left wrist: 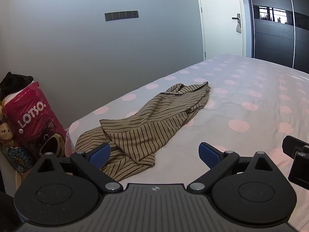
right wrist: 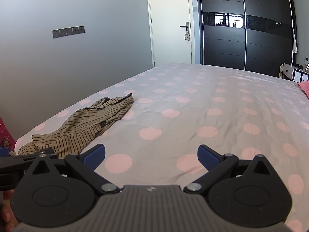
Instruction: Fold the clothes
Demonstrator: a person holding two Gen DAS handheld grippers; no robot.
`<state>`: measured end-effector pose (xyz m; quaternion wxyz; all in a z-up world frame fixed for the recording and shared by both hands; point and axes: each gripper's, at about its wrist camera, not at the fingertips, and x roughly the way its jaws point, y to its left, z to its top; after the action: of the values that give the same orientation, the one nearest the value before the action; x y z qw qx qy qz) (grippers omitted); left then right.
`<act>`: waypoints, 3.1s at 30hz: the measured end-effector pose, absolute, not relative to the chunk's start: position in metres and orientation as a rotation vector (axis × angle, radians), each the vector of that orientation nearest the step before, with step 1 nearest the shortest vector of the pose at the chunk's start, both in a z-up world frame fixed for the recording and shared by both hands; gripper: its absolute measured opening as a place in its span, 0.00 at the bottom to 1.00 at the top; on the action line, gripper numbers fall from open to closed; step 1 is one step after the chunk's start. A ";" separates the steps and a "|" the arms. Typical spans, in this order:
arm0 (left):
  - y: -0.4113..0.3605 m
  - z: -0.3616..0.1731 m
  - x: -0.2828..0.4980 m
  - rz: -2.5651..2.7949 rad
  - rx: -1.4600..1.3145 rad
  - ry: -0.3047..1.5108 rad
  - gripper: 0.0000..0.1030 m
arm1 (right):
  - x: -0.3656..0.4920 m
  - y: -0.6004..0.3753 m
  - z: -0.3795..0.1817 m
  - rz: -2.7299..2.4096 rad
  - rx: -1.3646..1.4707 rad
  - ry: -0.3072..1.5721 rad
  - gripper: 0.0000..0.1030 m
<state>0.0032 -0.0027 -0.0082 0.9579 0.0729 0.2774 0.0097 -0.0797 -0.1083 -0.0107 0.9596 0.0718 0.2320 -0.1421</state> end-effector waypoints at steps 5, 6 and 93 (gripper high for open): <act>-0.004 -0.009 0.003 0.020 0.146 0.567 0.97 | -0.079 -0.108 -0.013 -0.285 0.141 0.473 0.99; -0.004 -0.009 0.003 0.020 0.147 0.568 0.97 | -0.079 -0.108 -0.013 -0.286 0.140 0.474 0.99; 0.017 -0.087 0.150 -0.209 0.350 0.776 0.95 | -0.042 -0.166 -0.072 -0.420 0.183 0.651 0.99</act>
<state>0.1504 0.0166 -0.0867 0.9055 0.1693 0.3756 -0.1013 -0.0420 -0.1664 -0.0717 0.9218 0.0892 0.3170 -0.2044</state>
